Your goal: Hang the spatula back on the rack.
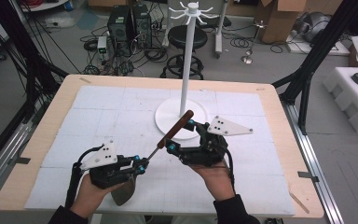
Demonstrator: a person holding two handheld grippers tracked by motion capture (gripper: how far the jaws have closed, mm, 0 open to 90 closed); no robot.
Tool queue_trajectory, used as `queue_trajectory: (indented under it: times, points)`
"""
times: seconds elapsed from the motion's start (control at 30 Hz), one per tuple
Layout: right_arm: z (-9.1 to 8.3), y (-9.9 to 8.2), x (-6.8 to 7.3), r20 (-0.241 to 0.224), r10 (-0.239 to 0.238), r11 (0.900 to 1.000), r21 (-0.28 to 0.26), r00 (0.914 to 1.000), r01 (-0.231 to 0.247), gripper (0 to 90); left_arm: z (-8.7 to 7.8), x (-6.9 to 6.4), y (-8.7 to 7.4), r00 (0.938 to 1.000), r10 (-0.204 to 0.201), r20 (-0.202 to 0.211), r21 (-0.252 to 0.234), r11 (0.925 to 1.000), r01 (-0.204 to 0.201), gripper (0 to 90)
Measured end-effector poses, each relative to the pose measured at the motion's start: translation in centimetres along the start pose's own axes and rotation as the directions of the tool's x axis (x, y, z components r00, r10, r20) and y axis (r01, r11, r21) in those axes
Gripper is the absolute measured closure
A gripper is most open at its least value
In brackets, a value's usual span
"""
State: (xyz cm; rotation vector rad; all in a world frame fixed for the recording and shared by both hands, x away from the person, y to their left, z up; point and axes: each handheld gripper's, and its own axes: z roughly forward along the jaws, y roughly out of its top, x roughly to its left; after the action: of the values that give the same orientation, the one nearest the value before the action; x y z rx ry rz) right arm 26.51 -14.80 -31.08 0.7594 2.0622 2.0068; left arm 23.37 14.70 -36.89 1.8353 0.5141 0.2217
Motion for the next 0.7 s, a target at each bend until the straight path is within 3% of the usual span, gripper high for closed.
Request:
queue_trajectory:
  times: [0.13, 0.2, 0.27, 0.43, 0.57, 0.7]
  points:
    - [0.4, 0.9, 0.6, 0.001, -0.005, 0.9999, -0.012, 1.0, 0.005, 18.7, 0.0, -0.1, 0.1, 0.9998, -0.018, 0.001, -0.016, 0.9997, 0.018, 83.9]
    - [0.5, 1.4, 0.9, -0.008, -0.013, 0.9998, -0.013, 0.9999, 0.013, 28.2, 0.0, -0.2, 0.2, 0.9999, -0.015, -0.001, -0.019, 0.9997, 0.015, 83.9]
    - [0.6, 1.6, 1.0, -0.012, -0.01, 0.9999, -0.012, 0.9999, 0.009, 31.7, 0.0, -0.3, 0.3, 0.9998, -0.018, 0.004, -0.02, 0.9997, 0.018, 83.9]
    - [0.7, 2.4, 1.1, -0.048, 0.032, 0.9993, -0.016, 0.9983, -0.033, 51.8, -0.3, -0.7, 0.7, 0.9999, -0.007, 0.008, -0.032, 0.9995, 0.007, 83.9]
    - [0.7, 3.0, 1.5, -0.037, 0.008, 0.9999, -0.013, 0.9993, -0.008, 66.1, -0.2, -0.9, 0.9, 0.9999, 0.012, 0.004, -0.032, 0.9994, -0.012, 83.9]
    - [0.7, 3.5, 2.0, -0.049, -0.003, 1.0, -0.002, 0.9988, 0.003, 68.7, -0.1, -1.0, 1.0, 0.9998, 0.016, 0.009, -0.037, 0.9992, -0.015, 83.9]
